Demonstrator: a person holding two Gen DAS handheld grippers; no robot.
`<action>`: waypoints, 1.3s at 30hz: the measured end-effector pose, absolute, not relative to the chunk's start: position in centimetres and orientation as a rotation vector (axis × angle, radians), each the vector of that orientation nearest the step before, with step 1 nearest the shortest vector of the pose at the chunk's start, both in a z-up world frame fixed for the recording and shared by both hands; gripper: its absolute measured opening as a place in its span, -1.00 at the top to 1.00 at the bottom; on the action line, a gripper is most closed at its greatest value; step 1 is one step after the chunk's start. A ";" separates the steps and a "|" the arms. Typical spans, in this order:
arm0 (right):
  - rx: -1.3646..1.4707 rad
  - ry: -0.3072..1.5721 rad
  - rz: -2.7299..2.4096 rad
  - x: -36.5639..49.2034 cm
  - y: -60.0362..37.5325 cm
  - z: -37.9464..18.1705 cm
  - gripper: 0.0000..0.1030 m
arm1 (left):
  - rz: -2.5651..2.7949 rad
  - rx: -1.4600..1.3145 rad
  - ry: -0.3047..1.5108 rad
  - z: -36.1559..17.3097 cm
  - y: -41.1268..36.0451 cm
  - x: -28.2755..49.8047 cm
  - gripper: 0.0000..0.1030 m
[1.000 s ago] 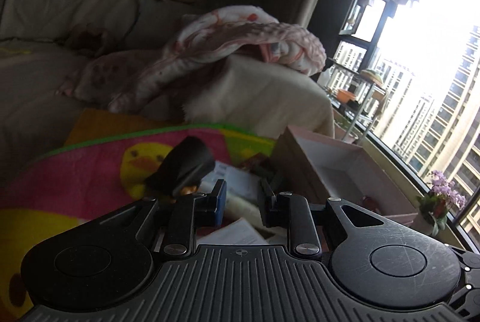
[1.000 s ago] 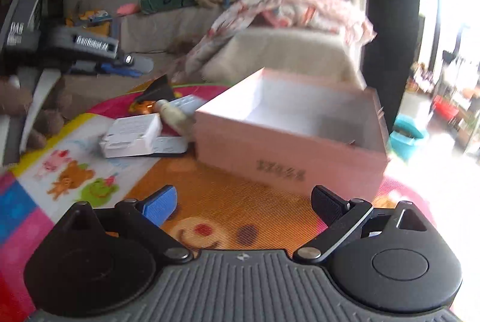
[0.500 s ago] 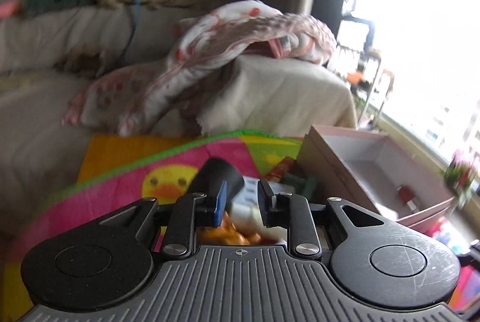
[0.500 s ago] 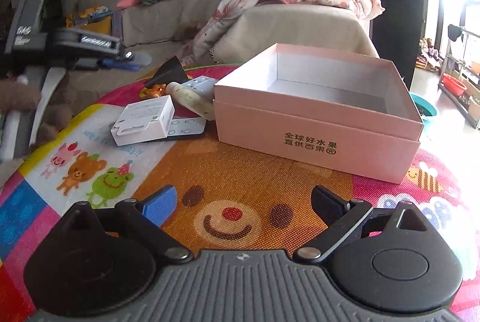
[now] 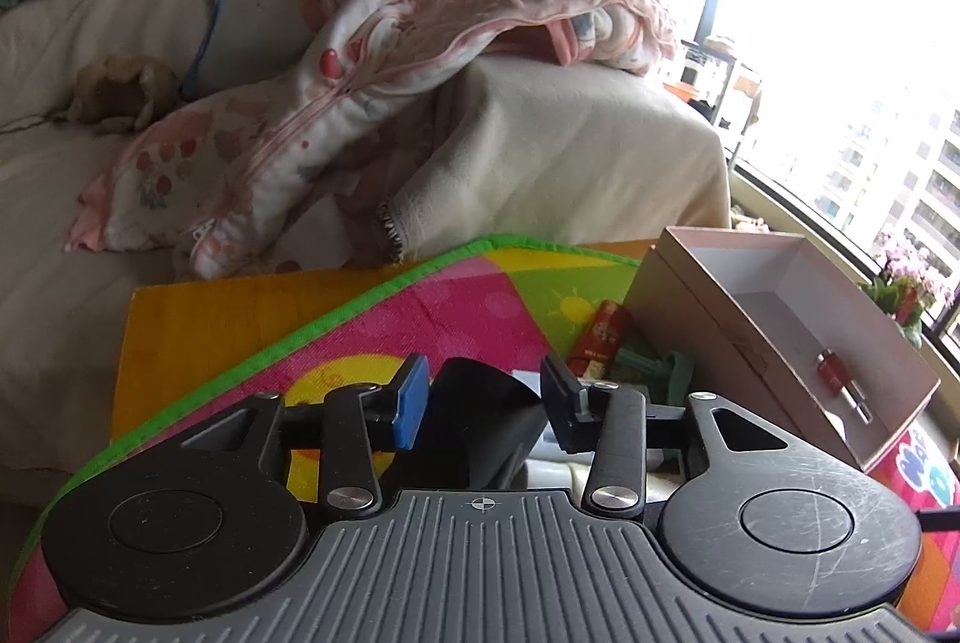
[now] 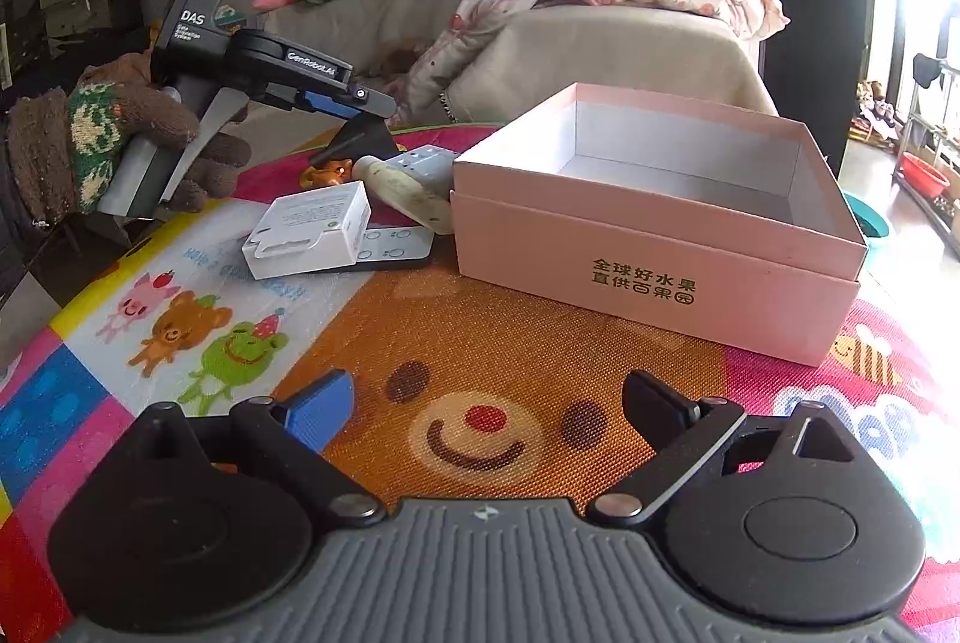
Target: Organize rigid objects
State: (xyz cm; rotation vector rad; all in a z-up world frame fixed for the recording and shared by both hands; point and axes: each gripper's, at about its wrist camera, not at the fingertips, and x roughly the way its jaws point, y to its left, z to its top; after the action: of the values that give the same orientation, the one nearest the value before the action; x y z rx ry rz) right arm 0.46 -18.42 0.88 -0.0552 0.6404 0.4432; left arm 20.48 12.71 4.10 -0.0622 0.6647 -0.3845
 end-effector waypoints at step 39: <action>-0.301 0.582 0.596 3.9 -6.2 2.8 -0.87 | -0.280 -0.220 0.687 1.8 14.2 0.7 -0.22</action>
State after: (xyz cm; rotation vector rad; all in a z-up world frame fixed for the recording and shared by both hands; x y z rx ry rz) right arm 3.92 -6.24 2.84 -0.3008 0.5821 0.5961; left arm 0.65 14.21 1.80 -0.2202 0.6875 -0.2798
